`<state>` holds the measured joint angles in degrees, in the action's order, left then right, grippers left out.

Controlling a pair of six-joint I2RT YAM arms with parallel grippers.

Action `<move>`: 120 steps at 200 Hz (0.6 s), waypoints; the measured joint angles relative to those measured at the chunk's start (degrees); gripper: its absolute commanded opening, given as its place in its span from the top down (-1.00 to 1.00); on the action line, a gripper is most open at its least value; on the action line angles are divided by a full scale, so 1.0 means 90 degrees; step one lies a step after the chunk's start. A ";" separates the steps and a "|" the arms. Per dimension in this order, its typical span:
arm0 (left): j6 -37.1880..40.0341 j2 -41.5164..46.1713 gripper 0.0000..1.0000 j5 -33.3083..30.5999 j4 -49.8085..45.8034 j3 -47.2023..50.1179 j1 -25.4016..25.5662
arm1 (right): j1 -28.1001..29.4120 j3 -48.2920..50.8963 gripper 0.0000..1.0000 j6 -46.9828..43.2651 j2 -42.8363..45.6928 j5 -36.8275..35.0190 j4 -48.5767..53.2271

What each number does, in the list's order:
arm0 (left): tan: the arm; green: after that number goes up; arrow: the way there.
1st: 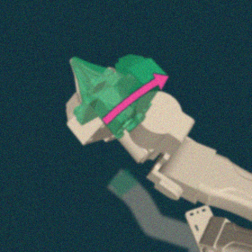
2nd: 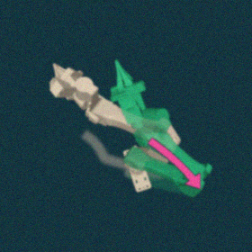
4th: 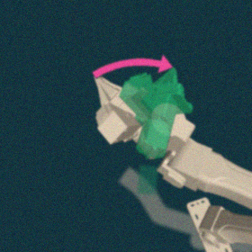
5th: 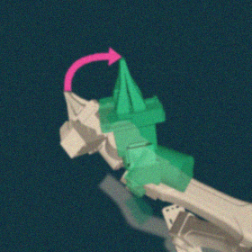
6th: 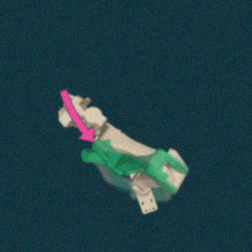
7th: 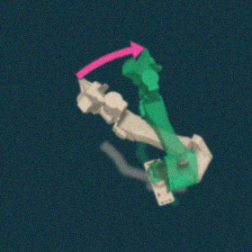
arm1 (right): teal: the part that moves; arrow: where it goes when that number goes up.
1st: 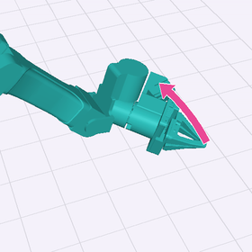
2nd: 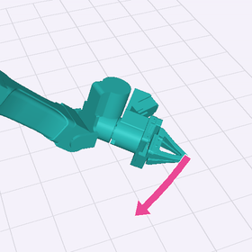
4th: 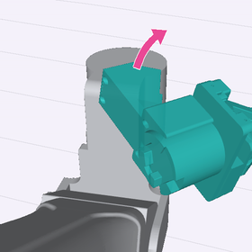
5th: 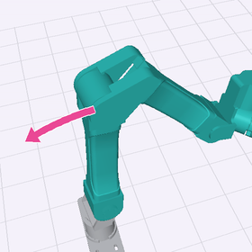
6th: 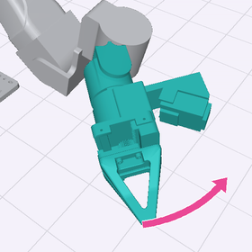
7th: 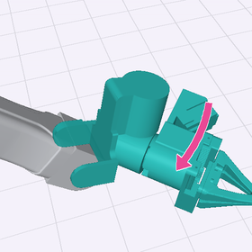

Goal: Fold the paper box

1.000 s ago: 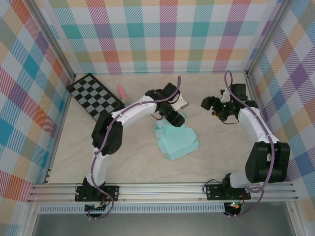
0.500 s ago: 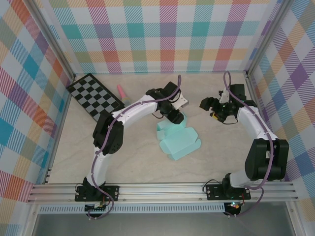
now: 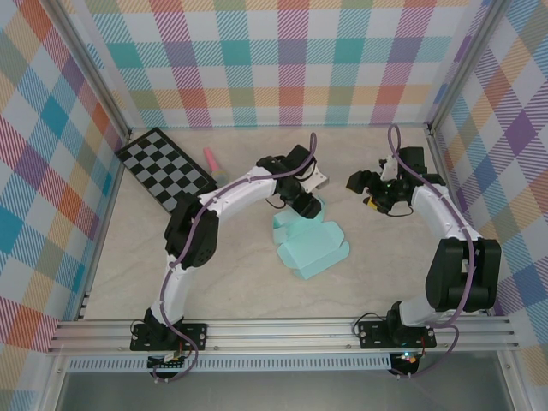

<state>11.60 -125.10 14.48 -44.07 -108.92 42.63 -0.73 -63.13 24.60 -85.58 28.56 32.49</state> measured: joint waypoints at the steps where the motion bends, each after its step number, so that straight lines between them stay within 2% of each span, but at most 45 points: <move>1: 0.0007 -0.0005 0.03 0.0002 0.0002 0.0000 0.0000 | 0.0000 0.0000 -0.67 0.0000 0.0000 0.0002 0.0000; 51: 0.0007 -0.0049 0.17 0.0005 -0.0012 -0.0051 0.0005 | 0.0000 0.0000 -0.67 -0.0002 0.0000 0.0012 0.0000; 74: -0.0066 -0.0049 0.13 -0.0066 -0.0083 -0.0095 0.0005 | 0.0000 0.0000 -0.67 -0.0002 -0.0010 0.0053 0.0017; 103: -0.0469 -0.0046 0.13 -0.0221 -0.0002 -0.0172 -0.0007 | 0.0000 -0.0087 -0.61 0.0058 -0.0036 0.0053 0.0267; 120: -0.0889 -0.0034 0.14 -0.0345 0.0138 -0.0177 -0.0066 | 0.0000 -0.0219 -0.60 0.0440 -0.0005 0.0117 0.0396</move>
<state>3.60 -125.40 11.38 -42.83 -110.52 42.04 -0.73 -65.10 28.56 -85.62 29.61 36.05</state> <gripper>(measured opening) 0.438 0.804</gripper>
